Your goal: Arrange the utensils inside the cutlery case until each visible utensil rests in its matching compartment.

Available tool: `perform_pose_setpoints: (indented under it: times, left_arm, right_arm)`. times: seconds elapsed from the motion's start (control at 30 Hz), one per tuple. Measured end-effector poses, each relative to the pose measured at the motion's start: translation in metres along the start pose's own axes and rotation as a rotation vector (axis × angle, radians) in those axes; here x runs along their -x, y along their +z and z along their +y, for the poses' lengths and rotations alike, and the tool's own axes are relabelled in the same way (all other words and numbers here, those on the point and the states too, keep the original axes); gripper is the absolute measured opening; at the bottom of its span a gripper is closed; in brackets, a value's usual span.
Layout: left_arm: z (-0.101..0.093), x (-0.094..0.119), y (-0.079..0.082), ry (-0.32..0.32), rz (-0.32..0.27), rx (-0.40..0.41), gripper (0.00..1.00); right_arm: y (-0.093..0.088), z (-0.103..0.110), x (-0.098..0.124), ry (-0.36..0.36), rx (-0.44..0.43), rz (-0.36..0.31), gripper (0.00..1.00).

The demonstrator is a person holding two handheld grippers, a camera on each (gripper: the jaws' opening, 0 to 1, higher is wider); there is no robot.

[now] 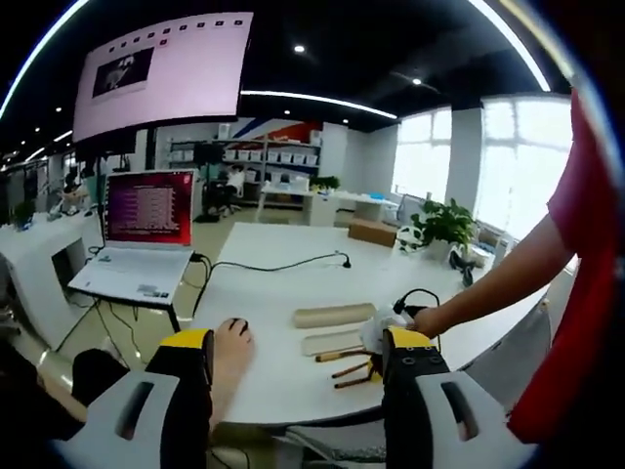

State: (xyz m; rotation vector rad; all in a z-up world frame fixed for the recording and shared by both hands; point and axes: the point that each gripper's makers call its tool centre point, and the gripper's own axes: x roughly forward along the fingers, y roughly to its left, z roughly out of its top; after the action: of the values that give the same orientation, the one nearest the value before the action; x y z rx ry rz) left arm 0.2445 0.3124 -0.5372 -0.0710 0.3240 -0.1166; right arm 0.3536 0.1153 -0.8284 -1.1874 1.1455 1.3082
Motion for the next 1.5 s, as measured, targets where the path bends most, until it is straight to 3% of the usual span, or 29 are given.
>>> perform_pose_setpoints:
  times: [0.1, 0.13, 0.17, 0.4, 0.5, 0.6, 0.77, 0.83, 0.9, 0.97, 1.0, 1.03, 1.07, 1.17, 1.27, 1.37, 1.5]
  left_arm:
    - [-0.005, -0.002, 0.005, -0.02, -0.025, 0.034, 0.72]
    - [-0.007, -0.001, 0.006, -0.027, -0.028, 0.036, 0.72]
    - [-0.011, -0.001, 0.006, -0.041, -0.03, 0.038, 0.73]
    - [-0.018, -0.006, 0.01, -0.095, -0.042, 0.073, 0.74]
    - [-0.025, -0.007, 0.015, -0.119, -0.052, 0.052, 0.74]
    - [-0.024, -0.003, 0.013, -0.112, -0.047, 0.023, 0.71]
    - [-0.021, 0.0, 0.004, -0.11, -0.013, 0.014, 0.71]
    - [-0.021, 0.001, 0.003, -0.125, -0.005, 0.02, 0.71]
    - [-0.023, 0.0, 0.004, -0.137, -0.002, 0.013, 0.71]
    - [-0.023, -0.001, 0.005, -0.139, 0.005, -0.006, 0.71]
    - [-0.023, -0.001, 0.006, -0.138, 0.004, -0.008, 0.71]
    - [-0.024, -0.001, 0.008, -0.143, -0.001, -0.008, 0.71]
    - [-0.025, -0.001, 0.008, -0.148, -0.002, -0.006, 0.71]
    - [-0.027, -0.001, 0.007, -0.135, 0.012, -0.039, 0.69]
    - [-0.031, 0.0, 0.01, -0.143, 0.018, -0.05, 0.62]
    - [-0.032, 0.003, 0.015, -0.128, 0.008, -0.049, 0.66]
    - [-0.034, 0.005, 0.013, -0.139, 0.01, -0.041, 0.68]
  right_arm:
    - [0.0, -0.001, 0.0, 0.009, -0.034, 0.043, 0.01]
    - [-0.003, 0.002, -0.001, 0.016, -0.089, 0.06, 0.01]
    - [-0.001, -0.001, -0.002, 0.013, -0.054, 0.046, 0.02]
    - [-0.004, 0.004, 0.003, 0.041, -0.088, -0.009, 0.02]
    - [-0.005, 0.002, 0.001, 0.056, -0.241, -0.016, 0.01]
    - [-0.002, 0.008, 0.001, 0.006, -0.142, -0.012, 0.01]
    - [0.0, 0.009, 0.004, -0.051, -0.081, 0.016, 0.0]
    - [0.001, 0.009, 0.005, -0.048, -0.084, 0.011, 0.0]
    - [0.001, 0.006, 0.003, -0.047, -0.156, -0.028, 0.0]
    - [0.001, 0.004, 0.004, -0.071, -0.272, -0.108, 0.01]
    - [0.001, 0.003, 0.004, -0.085, -0.27, -0.128, 0.01]
    - [0.002, 0.002, 0.005, -0.107, -0.2, -0.144, 0.01]
    - [0.002, 0.003, 0.005, -0.11, -0.183, -0.143, 0.0]
    - [0.002, 0.005, 0.005, -0.111, -0.205, -0.139, 0.0]
    - [0.001, 0.006, 0.004, -0.114, -0.123, -0.126, 0.0]
    - [0.0, 0.005, 0.004, -0.105, -0.158, -0.137, 0.0]
    - [-0.001, 0.005, 0.009, -0.133, -0.113, -0.156, 0.0]
